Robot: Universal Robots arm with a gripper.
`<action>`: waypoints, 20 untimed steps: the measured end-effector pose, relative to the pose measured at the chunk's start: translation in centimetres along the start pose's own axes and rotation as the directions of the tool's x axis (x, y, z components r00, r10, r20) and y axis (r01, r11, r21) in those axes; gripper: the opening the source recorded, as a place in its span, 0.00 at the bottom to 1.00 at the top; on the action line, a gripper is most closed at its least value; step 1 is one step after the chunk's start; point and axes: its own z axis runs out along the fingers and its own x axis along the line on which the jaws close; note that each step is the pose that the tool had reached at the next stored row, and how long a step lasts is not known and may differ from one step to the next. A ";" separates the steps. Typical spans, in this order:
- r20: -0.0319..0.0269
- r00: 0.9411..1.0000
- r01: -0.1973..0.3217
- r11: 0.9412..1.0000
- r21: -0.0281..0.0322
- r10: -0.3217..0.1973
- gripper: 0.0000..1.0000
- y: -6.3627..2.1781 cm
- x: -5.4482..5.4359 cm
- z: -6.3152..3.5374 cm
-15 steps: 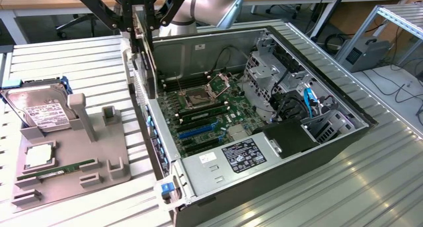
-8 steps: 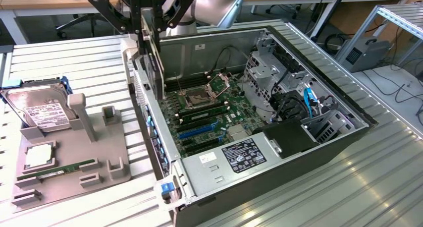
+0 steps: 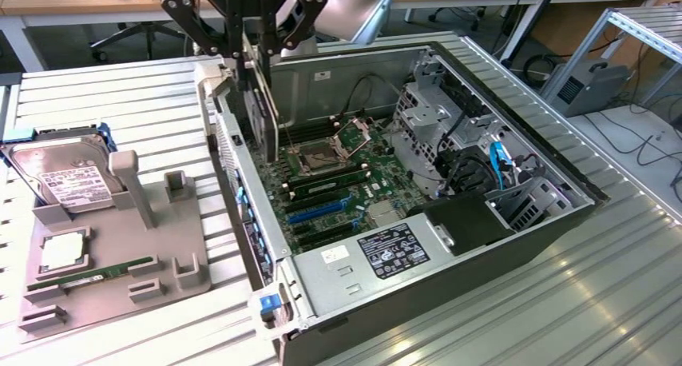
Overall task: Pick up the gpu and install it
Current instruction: 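Pick up the gpu and move the gpu toward the slot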
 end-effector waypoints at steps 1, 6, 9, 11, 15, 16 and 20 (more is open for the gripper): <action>0.000 1.000 0.000 1.000 0.000 0.000 0.27 -0.01 -0.2 0.06; 0.000 1.000 0.000 1.000 0.000 0.000 0.27 -0.07 -0.8 0.31; 0.000 1.000 0.000 1.000 0.000 0.000 0.27 -0.12 -1.2 0.47; 0.000 1.000 0.000 1.000 0.000 0.000 0.27 -0.15 -1.4 0.58; 0.000 1.000 0.000 1.000 0.000 0.000 0.27 -0.26 -2.0 0.90; 0.000 1.000 0.000 1.000 0.000 0.000 0.27 -0.30 -2.1 1.00; 0.000 1.000 0.000 1.000 0.000 0.000 0.27 -0.46 -2.7 1.36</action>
